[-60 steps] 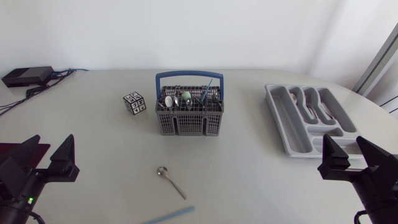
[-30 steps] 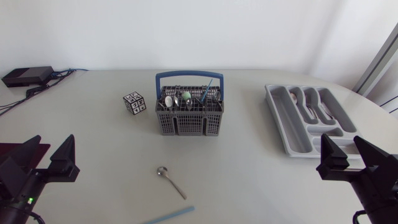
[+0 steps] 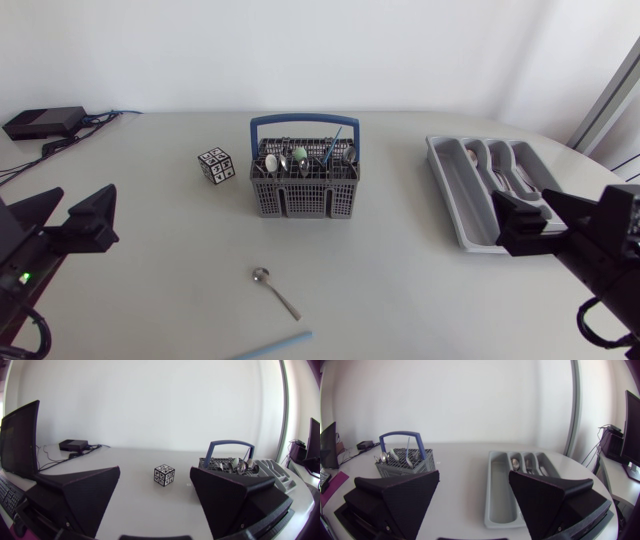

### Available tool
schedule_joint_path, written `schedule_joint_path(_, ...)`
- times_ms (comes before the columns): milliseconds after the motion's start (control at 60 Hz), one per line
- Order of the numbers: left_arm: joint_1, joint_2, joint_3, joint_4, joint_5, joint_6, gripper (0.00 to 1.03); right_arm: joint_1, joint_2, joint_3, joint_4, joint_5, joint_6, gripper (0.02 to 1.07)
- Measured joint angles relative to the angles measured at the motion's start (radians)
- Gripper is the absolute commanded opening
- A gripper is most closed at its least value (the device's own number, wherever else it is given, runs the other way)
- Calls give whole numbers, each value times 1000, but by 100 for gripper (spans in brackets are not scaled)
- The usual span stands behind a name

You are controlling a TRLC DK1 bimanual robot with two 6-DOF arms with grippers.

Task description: Transfer all utensils from the basket to the drawer tray.

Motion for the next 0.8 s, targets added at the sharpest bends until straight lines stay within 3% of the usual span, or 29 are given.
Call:
schedule_joint_path(150, -37, 193, 90, -9, -18, -39, 96, 99, 196, 119, -64, 13, 17, 102)
schedule_joint_path(483, -196, 417, 226, -176, -100, -92, 96, 371, 611, 396, -290, 65, 43, 102)
schedule_joint_path(650, -229, 508, 296, -255, -105, 67, 96, 473, 763, 454, -344, -58, -50, 102)
schedule_joint_path(800, -241, 572, 340, -317, -87, 205, 96, 537, 905, 528, -396, -85, -109, 102)
